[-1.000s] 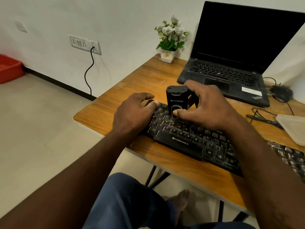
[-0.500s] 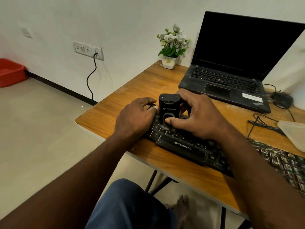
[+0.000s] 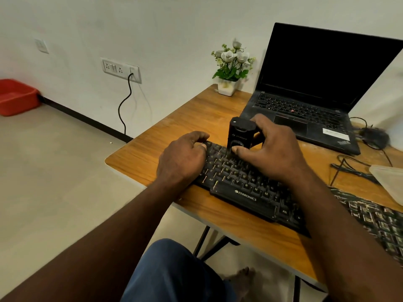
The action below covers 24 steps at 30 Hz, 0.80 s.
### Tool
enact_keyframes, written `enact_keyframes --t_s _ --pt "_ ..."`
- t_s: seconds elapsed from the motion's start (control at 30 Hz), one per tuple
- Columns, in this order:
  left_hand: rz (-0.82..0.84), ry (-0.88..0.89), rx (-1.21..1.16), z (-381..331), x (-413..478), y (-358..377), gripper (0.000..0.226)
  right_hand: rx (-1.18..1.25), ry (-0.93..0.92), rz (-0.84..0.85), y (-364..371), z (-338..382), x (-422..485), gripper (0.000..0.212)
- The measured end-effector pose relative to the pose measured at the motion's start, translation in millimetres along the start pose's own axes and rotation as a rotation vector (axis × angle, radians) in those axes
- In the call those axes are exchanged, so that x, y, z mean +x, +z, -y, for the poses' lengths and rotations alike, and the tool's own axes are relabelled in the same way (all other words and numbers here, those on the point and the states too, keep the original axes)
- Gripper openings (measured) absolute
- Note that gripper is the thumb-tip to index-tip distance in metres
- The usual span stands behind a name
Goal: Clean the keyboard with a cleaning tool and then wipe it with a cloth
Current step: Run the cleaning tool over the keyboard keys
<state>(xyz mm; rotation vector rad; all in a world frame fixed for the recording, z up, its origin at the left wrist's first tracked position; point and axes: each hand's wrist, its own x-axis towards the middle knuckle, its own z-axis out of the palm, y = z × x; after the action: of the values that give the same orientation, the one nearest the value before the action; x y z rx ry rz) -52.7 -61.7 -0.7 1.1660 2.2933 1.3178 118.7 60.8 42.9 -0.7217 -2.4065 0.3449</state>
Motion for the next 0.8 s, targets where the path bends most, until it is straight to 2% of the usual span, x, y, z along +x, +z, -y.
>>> enact_keyframes --t_s 0.17,0.23,0.33,0.4,0.53,0.63,0.7,0.8 --pt "-0.006 0.037 0.033 -1 -1 0 0.036 0.27 -0.089 0.163 -3 11 -9 0.038" --pt "-0.015 0.046 0.06 -1 -2 0 0.036 0.183 -0.067 0.132 -1 7 -5 0.042" --pt "-0.034 0.064 0.084 -1 -2 0 0.036 -0.044 0.074 0.026 -7 -13 3 0.049" --pt "-0.032 0.079 0.095 0 -2 0 0.036 -0.087 0.149 -0.01 -15 -25 2 0.049" --pt "-0.093 0.145 0.145 0 -2 4 0.034 0.154 0.168 0.053 -28 -30 -8 0.043" --pt "-0.123 0.319 0.298 -1 -5 9 0.035 0.32 0.147 0.118 -27 -28 -7 0.041" --pt "-0.106 0.391 0.387 -2 -7 12 0.037 0.235 0.11 0.11 -20 -29 -5 0.041" --pt "-0.112 0.4 0.394 -2 -7 11 0.042 0.008 0.117 -0.012 -15 -34 -1 0.049"
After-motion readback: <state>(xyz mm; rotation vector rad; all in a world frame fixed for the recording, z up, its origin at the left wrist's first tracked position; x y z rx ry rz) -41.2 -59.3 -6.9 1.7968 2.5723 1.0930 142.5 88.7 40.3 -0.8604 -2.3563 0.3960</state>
